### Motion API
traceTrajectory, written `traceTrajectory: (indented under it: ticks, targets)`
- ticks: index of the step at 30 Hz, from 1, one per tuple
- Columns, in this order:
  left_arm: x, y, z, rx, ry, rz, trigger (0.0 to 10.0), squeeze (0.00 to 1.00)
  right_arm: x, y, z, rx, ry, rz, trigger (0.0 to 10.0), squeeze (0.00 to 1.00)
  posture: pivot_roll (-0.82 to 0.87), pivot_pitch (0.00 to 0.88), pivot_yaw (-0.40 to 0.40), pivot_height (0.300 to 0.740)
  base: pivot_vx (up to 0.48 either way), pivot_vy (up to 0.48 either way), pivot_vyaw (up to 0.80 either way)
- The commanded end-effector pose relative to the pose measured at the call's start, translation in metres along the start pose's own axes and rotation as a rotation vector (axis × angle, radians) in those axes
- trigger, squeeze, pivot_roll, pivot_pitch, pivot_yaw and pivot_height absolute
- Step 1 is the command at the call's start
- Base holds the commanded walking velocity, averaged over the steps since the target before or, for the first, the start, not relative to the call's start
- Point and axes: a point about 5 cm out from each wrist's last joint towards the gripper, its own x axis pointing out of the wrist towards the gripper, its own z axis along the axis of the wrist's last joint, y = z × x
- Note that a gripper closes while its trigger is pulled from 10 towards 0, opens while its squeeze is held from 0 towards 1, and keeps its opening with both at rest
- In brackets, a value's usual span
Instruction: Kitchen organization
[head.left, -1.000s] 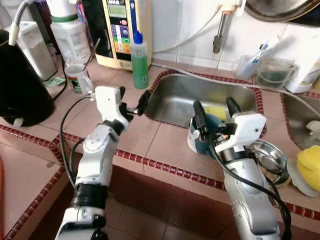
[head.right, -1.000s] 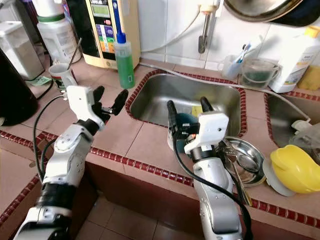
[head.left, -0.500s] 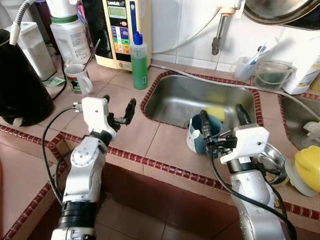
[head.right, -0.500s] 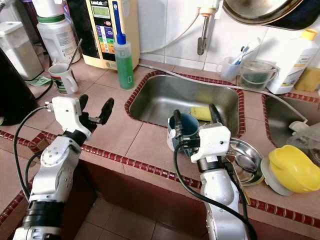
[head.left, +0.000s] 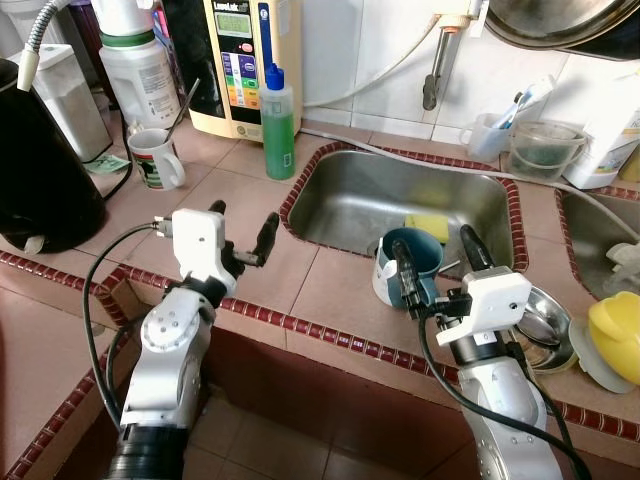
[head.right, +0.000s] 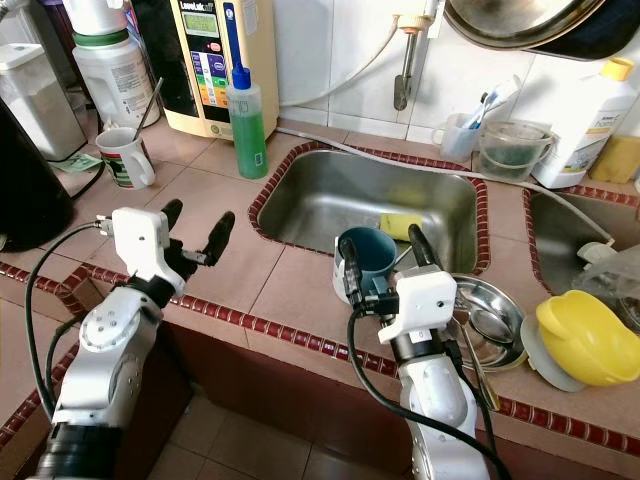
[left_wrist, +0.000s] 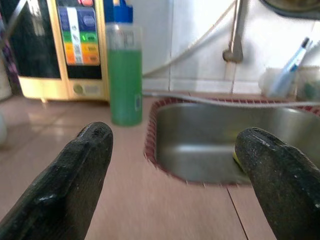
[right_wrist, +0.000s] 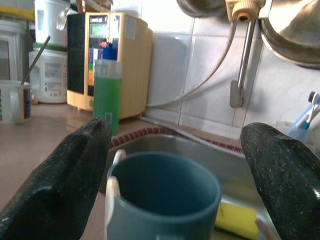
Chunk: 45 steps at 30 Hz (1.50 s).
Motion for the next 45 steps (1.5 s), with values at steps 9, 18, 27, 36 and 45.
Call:
traceTrajectory:
  ticks: [9,18,27,36,45]
  targets:
    - [-0.015,-0.008,0.004,0.028,-0.047,-0.106,10.0,0.00,-0.012,0.003,-0.006,-0.020,0.024,0.046,10.0,0.17,-0.02,0.000,0.024,0.740,0.000,0.000,0.00]
    - [-0.036,-0.013,-0.011,0.097,0.004,-0.214,10.0,0.00,-0.025,0.009,-0.011,-0.020,0.060,0.069,10.0,0.17,-0.02,0.000,0.019,0.740,0.000,0.000,0.00]
    - [-0.041,-0.023,-0.017,0.079,0.005,-0.213,10.0,0.00,-0.037,0.013,-0.017,-0.010,0.100,0.083,10.0,0.16,-0.02,0.000,0.017,0.740,0.000,0.000,0.00]
    - [-0.050,-0.032,-0.016,0.082,-0.010,-0.275,10.0,0.00,-0.049,0.010,-0.022,-0.010,0.141,0.088,10.0,0.16,-0.01,0.000,0.005,0.740,0.000,0.000,0.00]
    - [-0.062,-0.044,-0.017,0.108,0.004,-0.413,10.0,0.00,-0.054,0.008,-0.024,-0.008,0.158,0.088,10.0,0.16,-0.01,0.000,-0.001,0.740,0.000,0.000,0.00]
